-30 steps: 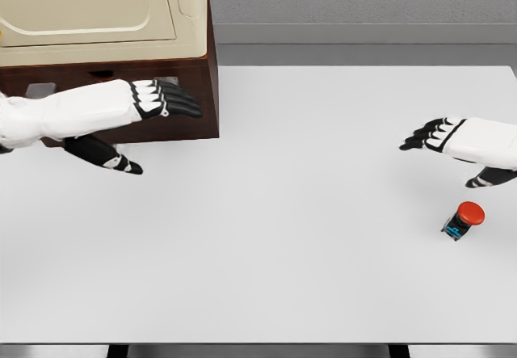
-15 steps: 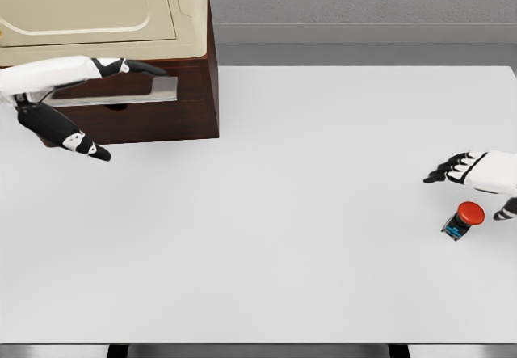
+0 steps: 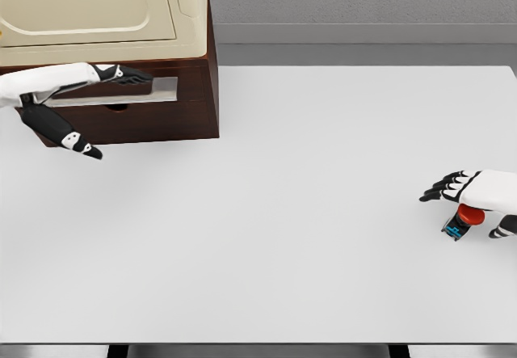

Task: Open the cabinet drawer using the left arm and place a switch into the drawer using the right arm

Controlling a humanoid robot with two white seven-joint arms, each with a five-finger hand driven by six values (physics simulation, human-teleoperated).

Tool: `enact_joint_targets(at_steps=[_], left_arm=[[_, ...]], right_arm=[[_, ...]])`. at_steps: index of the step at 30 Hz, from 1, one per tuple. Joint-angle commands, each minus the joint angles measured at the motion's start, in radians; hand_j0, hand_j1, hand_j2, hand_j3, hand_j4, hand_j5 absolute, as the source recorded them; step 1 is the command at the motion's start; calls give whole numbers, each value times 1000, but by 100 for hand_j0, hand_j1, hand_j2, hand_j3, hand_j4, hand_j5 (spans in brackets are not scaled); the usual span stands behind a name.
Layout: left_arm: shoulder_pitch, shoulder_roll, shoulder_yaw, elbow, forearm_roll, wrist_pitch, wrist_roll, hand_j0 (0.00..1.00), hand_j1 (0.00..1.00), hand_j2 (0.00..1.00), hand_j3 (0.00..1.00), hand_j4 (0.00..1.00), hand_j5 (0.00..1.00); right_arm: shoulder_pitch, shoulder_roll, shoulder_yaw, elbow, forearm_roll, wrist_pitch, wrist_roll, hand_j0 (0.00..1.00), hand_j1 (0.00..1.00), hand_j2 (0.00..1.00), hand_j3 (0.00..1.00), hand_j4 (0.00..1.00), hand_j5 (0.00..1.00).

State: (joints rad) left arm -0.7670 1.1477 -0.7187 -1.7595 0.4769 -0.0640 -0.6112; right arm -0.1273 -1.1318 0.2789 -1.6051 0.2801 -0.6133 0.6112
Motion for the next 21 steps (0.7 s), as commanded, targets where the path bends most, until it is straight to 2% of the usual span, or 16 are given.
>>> enact_joint_targets(at_steps=[1, 10, 16, 19, 21], left_arm=[[-2, 0, 1, 5, 0, 33, 0, 100, 100, 100, 100, 100, 100], [-5, -43, 1, 14, -8, 102, 0, 100, 100, 100, 100, 100, 100], [-6, -46, 5, 63, -17, 102, 0, 100, 100, 100, 100, 100, 100], [-5, -62, 4, 63, -29, 104, 0, 100, 100, 100, 100, 100, 100], [-5, -68, 4, 63, -40, 104, 0, 100, 100, 100, 100, 100, 100]], right_arm=[[0, 0, 0, -2, -4, 2, 0, 100, 100, 100, 100, 100, 100], [12, 4, 5, -22, -5, 2, 0, 100, 100, 100, 100, 100, 100], [15, 0, 6, -16, -5, 2, 0, 88, 88, 88, 88, 88, 88], [14, -2, 3, -18, -7, 2, 0, 81, 81, 81, 81, 81, 81], [12, -8, 3, -19, -30, 2, 0, 79, 79, 79, 79, 79, 79]])
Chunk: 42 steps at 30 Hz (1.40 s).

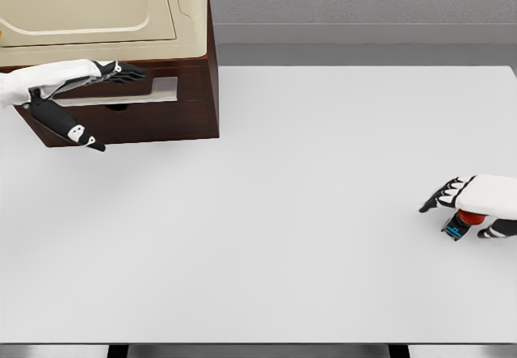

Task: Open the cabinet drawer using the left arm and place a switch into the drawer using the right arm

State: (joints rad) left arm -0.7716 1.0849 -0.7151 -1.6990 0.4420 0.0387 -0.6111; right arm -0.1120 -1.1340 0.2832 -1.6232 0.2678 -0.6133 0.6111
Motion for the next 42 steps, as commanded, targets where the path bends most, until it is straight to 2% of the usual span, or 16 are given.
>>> enact_joint_targets(at_steps=[1, 8, 18, 22, 23, 30, 33, 42], left_arm=[[0, -5, 0, 2, -5, 1, 0, 100, 100, 100, 100, 100, 100], [0, -5, -1, 32, -6, 0, 0, 100, 100, 100, 100, 100, 100], [6, -17, -3, 33, -6, 1, 0, 100, 100, 100, 100, 100, 100], [11, -17, -3, 36, -6, 1, 0, 100, 100, 100, 100, 100, 100], [12, -17, -3, 44, -6, 0, 0, 100, 100, 100, 100, 100, 100], [15, -16, -4, 53, -5, 0, 0, 100, 100, 100, 100, 100, 100], [17, -17, -4, 53, -5, 0, 0, 100, 100, 100, 100, 100, 100], [51, -16, -3, 52, 3, -2, 0, 100, 100, 100, 100, 100, 100]], right_arm=[[0, -6, -1, -1, -18, 2, 0, 78, 78, 78, 78, 78, 78], [5, -18, -2, 6, -19, 2, 0, 77, 77, 77, 77, 77, 77], [5, -23, -7, 11, -21, 2, 0, 72, 72, 72, 72, 72, 72], [6, -20, -6, 11, -21, 2, 0, 66, 66, 66, 66, 66, 66], [6, -20, -4, 11, -21, 2, 0, 60, 60, 60, 60, 60, 60], [6, -24, -7, 11, -21, 2, 0, 59, 59, 59, 59, 59, 59], [6, -27, -7, 12, -21, 2, 0, 54, 54, 54, 54, 54, 54], [-15, -26, -9, 12, -44, 2, 0, 51, 51, 51, 51, 51, 51]])
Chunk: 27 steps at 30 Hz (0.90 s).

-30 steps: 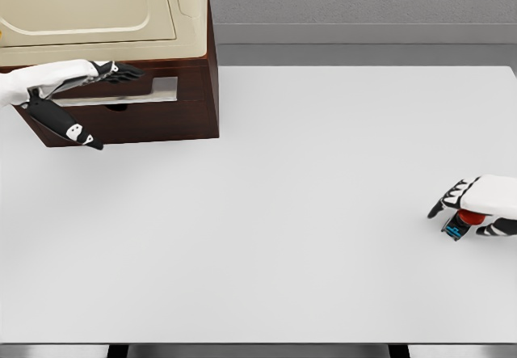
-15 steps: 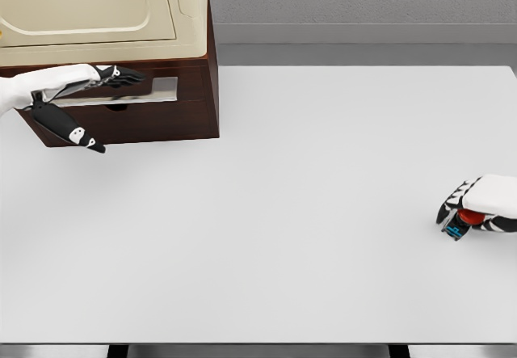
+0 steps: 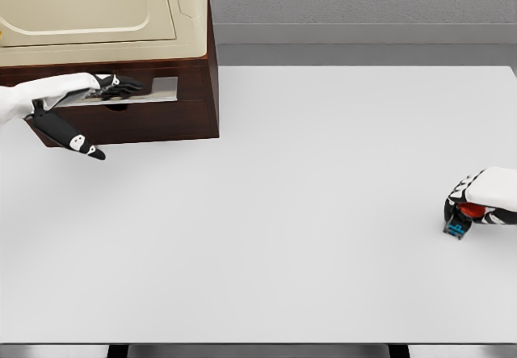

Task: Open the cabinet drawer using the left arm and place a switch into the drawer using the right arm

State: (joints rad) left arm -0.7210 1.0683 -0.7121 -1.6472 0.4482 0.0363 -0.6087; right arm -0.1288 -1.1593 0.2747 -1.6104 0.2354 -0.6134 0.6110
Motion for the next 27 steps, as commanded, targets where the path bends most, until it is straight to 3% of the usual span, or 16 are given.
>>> enact_joint_targets(at_steps=[1, 12, 27], left_arm=[[2, 1, -6, 0, -3, 1, -2, 100, 100, 100, 100, 100, 100], [23, 75, -7, -68, 92, 1, -2, 100, 100, 100, 100, 100, 100], [81, 170, -6, -115, 171, -1, -2, 100, 100, 100, 100, 100, 100]], right_arm=[[0, 0, -2, 1, -11, 3, 0, 51, 51, 51, 51, 51, 51], [-37, 15, 0, 1, -13, 3, 0, 48, 48, 48, 48, 48, 48], [-152, 128, 9, 18, -10, 3, 0, 47, 47, 47, 47, 47, 47]])
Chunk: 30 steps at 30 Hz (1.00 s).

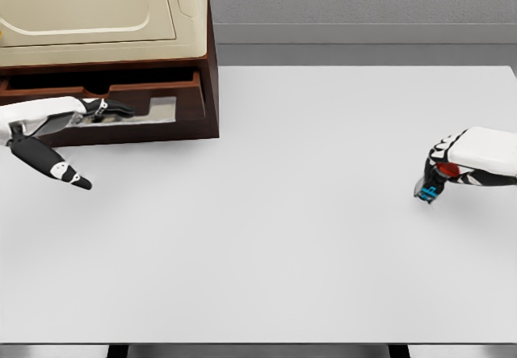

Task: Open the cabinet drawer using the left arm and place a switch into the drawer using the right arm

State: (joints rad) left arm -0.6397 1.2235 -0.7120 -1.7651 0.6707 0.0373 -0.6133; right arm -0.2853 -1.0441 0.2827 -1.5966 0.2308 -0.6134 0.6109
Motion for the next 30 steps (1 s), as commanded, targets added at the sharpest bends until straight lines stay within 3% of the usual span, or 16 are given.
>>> enact_joint_targets(at_steps=[1, 8, 14, 21, 30], left_arm=[[0, 27, -6, 3, -40, -2, 2, 100, 100, 100, 100, 100, 100], [21, 50, -7, 1, 1, -5, 2, 100, 100, 100, 100, 100, 100], [28, 73, -7, 1, 40, -5, 2, 100, 100, 100, 100, 100, 100], [40, 102, -9, 1, 93, -5, 2, 100, 100, 100, 100, 100, 100], [78, 119, -9, 0, 109, -5, 2, 100, 100, 100, 100, 100, 100]], right_arm=[[-2, 19, 4, 4, -4, 3, 0, 47, 47, 47, 47, 47, 47], [-51, 78, 21, 6, 4, 3, 0, 47, 47, 47, 47, 47, 47], [-183, 134, 133, 53, 8, 3, 0, 47, 47, 47, 47, 47, 47], [-230, 153, 171, 57, 10, 3, 0, 47, 47, 47, 47, 47, 47], [-376, 225, 322, 112, 10, 3, 0, 47, 47, 47, 47, 47, 47]])
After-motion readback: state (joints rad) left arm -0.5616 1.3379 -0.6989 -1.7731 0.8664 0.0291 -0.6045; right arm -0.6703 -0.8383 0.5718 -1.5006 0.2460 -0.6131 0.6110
